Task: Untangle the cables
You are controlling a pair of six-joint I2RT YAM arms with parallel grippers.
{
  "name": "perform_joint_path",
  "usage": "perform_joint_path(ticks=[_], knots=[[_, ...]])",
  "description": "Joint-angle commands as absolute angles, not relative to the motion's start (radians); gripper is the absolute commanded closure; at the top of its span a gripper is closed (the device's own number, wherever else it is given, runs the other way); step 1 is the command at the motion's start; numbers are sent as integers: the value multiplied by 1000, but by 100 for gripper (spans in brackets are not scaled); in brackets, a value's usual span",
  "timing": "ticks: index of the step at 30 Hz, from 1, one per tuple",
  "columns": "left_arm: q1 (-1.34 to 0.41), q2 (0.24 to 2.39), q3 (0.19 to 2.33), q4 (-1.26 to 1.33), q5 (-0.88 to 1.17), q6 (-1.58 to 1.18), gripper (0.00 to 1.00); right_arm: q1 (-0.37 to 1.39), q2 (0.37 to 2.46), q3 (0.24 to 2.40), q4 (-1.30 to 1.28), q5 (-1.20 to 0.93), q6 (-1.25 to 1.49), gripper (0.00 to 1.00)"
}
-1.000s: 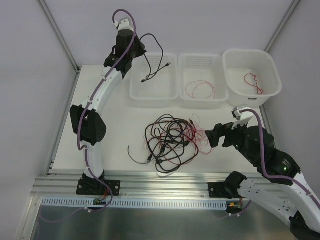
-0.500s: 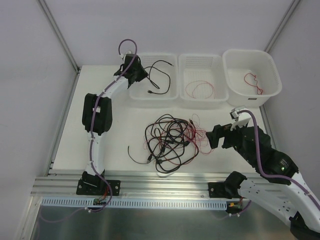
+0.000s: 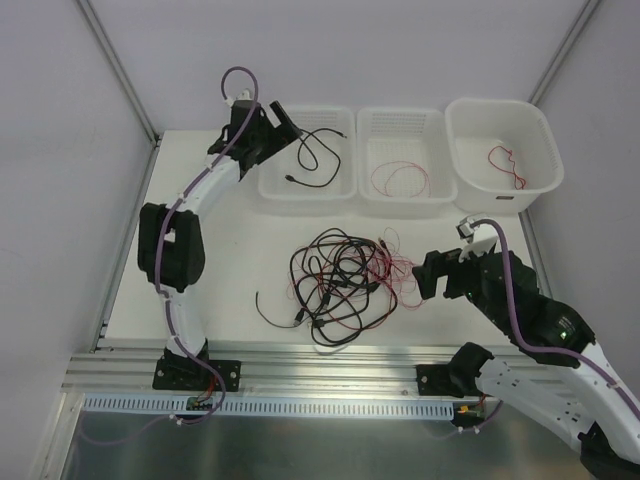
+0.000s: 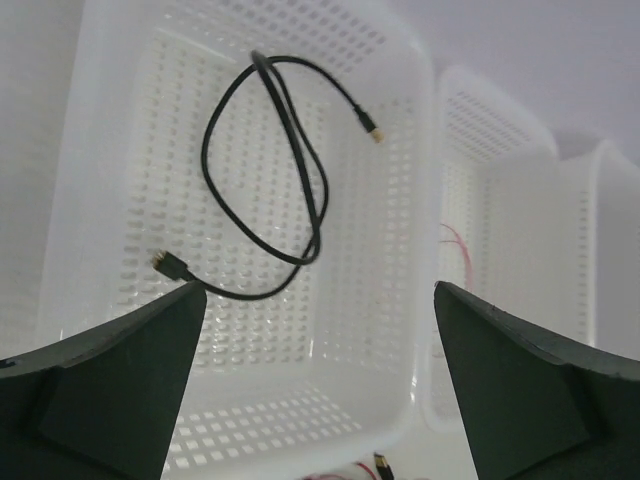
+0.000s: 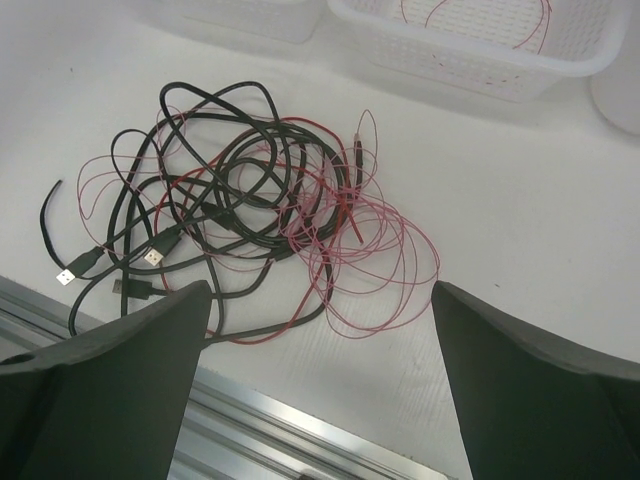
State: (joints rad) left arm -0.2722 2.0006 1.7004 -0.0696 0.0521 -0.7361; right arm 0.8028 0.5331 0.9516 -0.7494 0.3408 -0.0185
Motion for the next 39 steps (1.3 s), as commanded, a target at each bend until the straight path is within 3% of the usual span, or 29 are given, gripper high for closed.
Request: perform_joint_path(ticks=[1,12,20,24,39], knots=[[-278,1815,1652,-29,97,-666,1,802,566,1020,-787,367,-20,3],[-383,1315,1320,-109,204,-457,1,802,663,1032,-822,255,-8,3],[-472,910,832,-178,373,-384,1,801,698,827,-623,199,87,1],[-485,747,622,-212,356,-357,1,799,767,747,-478,219,120,3],[-456,621,611,-377,137,-261,1,753,1202,776,-88,193,110,13]])
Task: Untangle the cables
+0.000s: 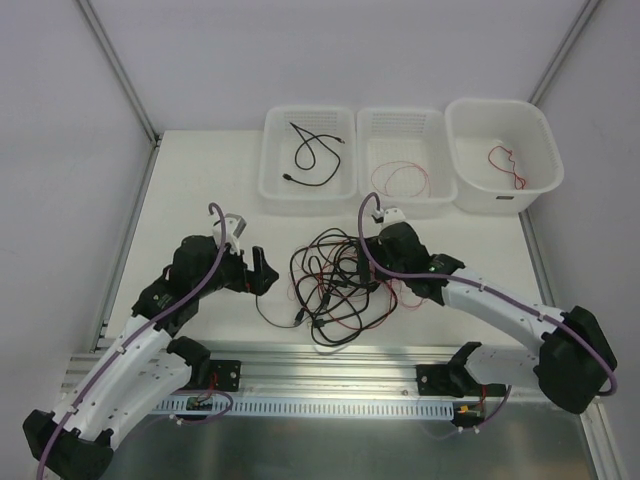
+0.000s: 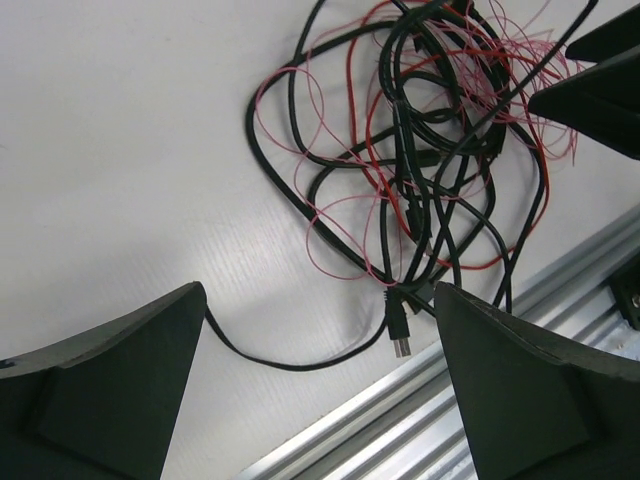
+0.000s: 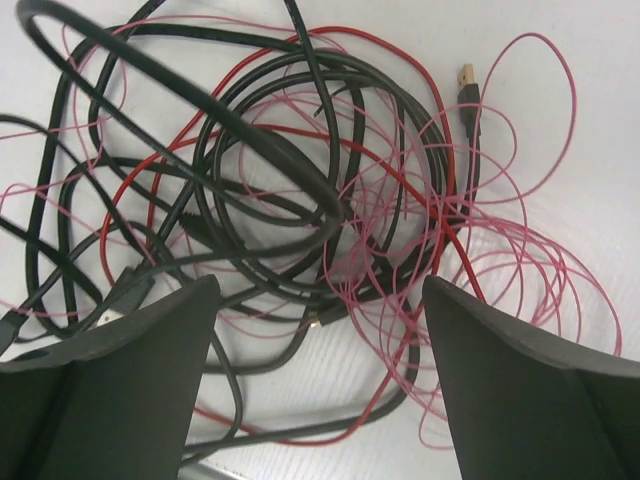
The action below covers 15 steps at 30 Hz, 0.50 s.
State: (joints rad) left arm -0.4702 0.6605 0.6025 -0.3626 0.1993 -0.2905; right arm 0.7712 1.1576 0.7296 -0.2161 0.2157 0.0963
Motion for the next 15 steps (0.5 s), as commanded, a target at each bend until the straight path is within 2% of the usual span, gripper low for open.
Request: perform_joint_path(ticks=[1,4,9,13,14,15], knots=[[-456,595,604,-379,120,-264,1,750,1221,781,-78,189,110,13],[-456,571,595,-379,107,-270,1,744,1288,796,-43,190,110,16],[-450,577,603,-383,100,-265,1,733,1367,816,-5,189,121,25],[-445,584,601,-385,110,-268,1,732,1405,822,32,193,118,44],[-445,586,600,-385,112,-268,1,732,1414,822,32,199,118,55],[-445,586,601,-385,112,-268,1,730,1416,822,31,207,117,61]])
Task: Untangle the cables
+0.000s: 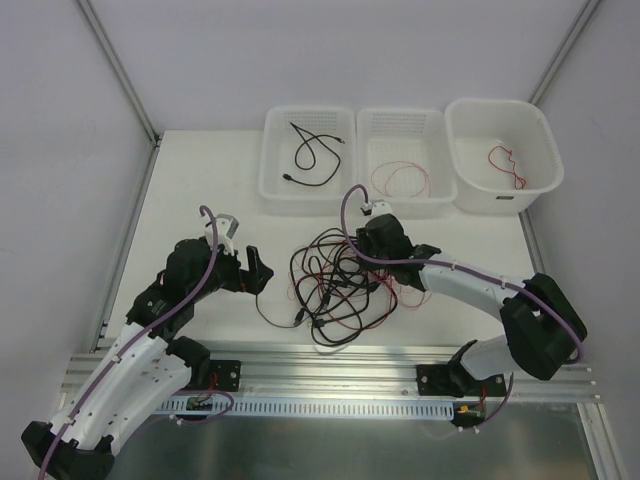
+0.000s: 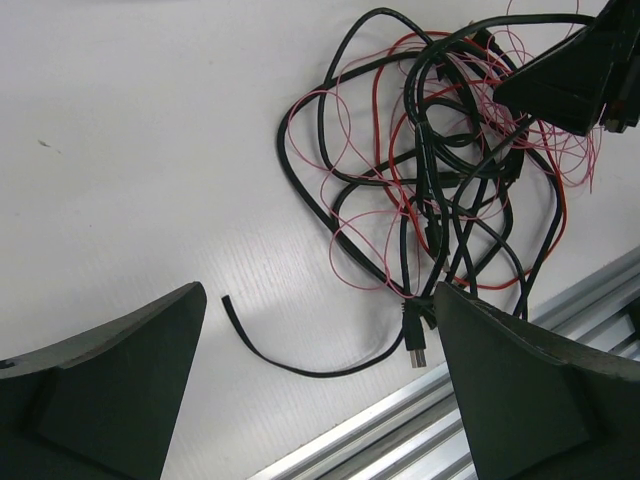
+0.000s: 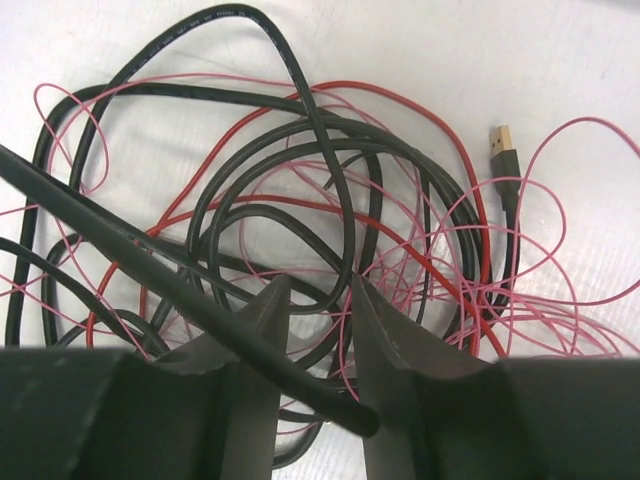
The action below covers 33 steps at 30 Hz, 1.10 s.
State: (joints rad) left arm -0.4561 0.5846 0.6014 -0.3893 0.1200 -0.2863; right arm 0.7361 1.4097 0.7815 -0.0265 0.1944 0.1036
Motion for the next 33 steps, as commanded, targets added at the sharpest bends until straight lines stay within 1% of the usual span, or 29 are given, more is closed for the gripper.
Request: perform_joint_path(ticks=[1,2,4,5,7,14,19,23,27,28,31,32,33], knots=[[-442,587,601,-385,110,-268,1,730,1417,824,29,210,112,67],[-442,588,601,-385,113,-268,1,732,1414,824,28,213,110,77],[-439,591,601,-385,115,-268,1,730,1410,828,22,213,103,84],[-437,592,601,-385,117,-268,1,730,1405,830,11,213,100,91],[-433,595,603,-384,120,-268,1,733,1384,831,5,215,91,98],[-430,604,603,-385,130,-268,1,752,1258,913,-159,236,17,99],[-423,617,604,-385,143,-270,1,788,1158,1058,-299,261,-73,99],[-419,618,606,-385,149,-270,1,795,1051,1169,-411,226,-101,99],[-417,626,606,-385,155,-270,1,795,988,1350,-486,123,-140,99],[-417,629,606,-387,156,-270,1,795,985,1444,-520,104,-147,99],[-411,634,607,-384,163,-270,1,796,977,1593,-555,-1,-153,99],[-410,632,607,-385,163,-270,1,795,968,1604,-539,-111,-153,99],[-407,632,607,-385,164,-271,1,795,939,1603,-508,-161,-153,98]])
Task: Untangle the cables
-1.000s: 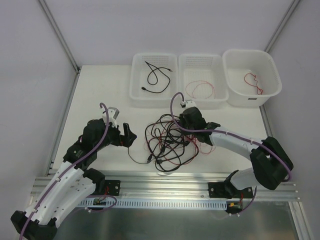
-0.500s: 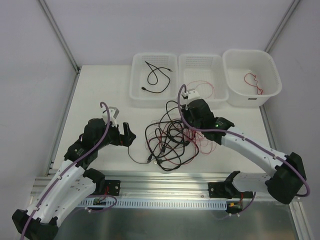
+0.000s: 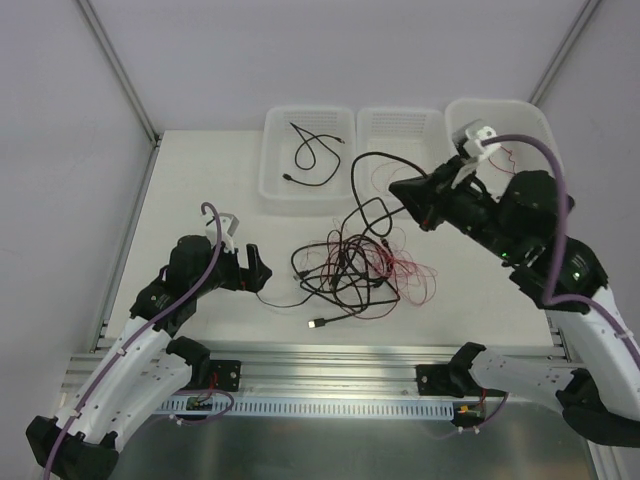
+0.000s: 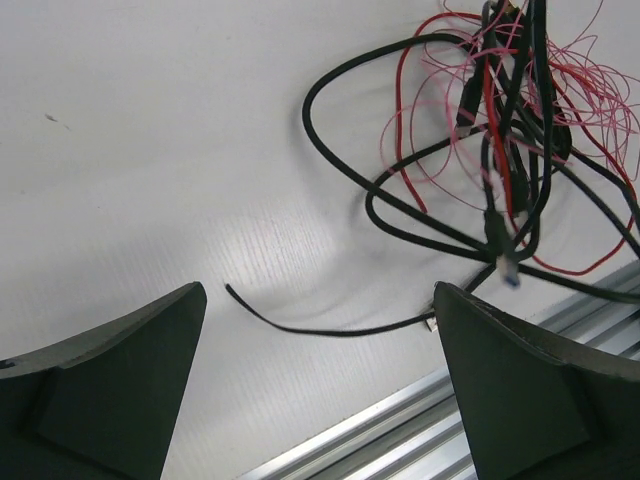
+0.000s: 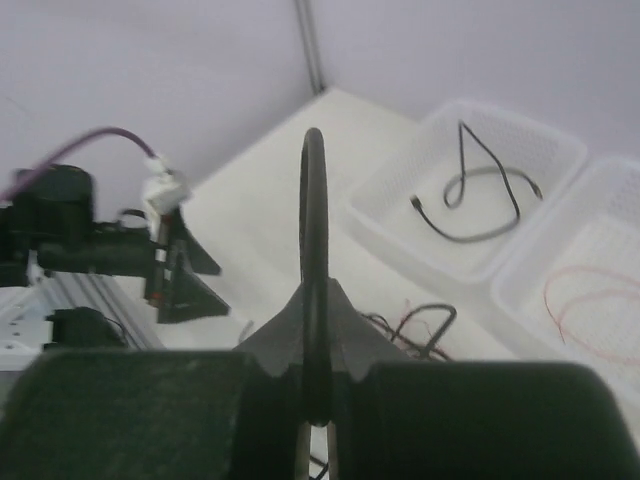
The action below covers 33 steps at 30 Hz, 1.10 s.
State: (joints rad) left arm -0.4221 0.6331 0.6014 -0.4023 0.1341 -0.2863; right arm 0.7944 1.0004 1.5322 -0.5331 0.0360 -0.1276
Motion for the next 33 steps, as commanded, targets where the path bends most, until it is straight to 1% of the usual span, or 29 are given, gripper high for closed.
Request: perform_joint_path(ticks=[1,2,5,7,8,9,10,11,17,20,23,26,28,29,31,33], knots=[[-403,630,607,-385,164,-270,1,796,924,1597,-439,-204,-150,97],[-403,630,607,-385,164,-271,1,795,911,1577,-405,-271,-144,97],[-400,630,607,-385,166,-270,1,795,900,1581,-376,-285,-144,96],[-399,634,606,-385,169,-270,1,795,934,1603,-458,-214,-167,95],[-399,632,607,-385,172,-270,1,795,951,1621,-506,-84,-173,96],[-399,632,606,-385,170,-270,1,795,968,1659,-561,-8,-175,99],[-399,629,606,-385,170,-273,1,795,1004,1670,-662,73,-172,99],[-399,627,604,-385,170,-272,1,795,1011,1672,-698,156,-172,99],[-399,624,604,-385,175,-272,1,793,951,1490,-695,224,-144,99],[-399,632,606,-385,189,-271,1,793,957,1485,-758,210,-137,99],[-399,637,609,-385,199,-270,1,792,1020,1531,-912,164,-123,98],[-399,640,606,-385,198,-270,1,795,1046,1500,-1001,164,-100,98],[-399,643,607,-384,193,-270,1,795,1039,1479,-1066,228,-80,99],[-399,644,609,-385,196,-270,1,793,1028,1467,-1084,327,-69,99],[-397,649,609,-385,195,-271,1,795,987,1434,-1121,400,-58,99],[-399,653,607,-384,196,-270,1,795,971,1469,-1166,472,-58,99]])
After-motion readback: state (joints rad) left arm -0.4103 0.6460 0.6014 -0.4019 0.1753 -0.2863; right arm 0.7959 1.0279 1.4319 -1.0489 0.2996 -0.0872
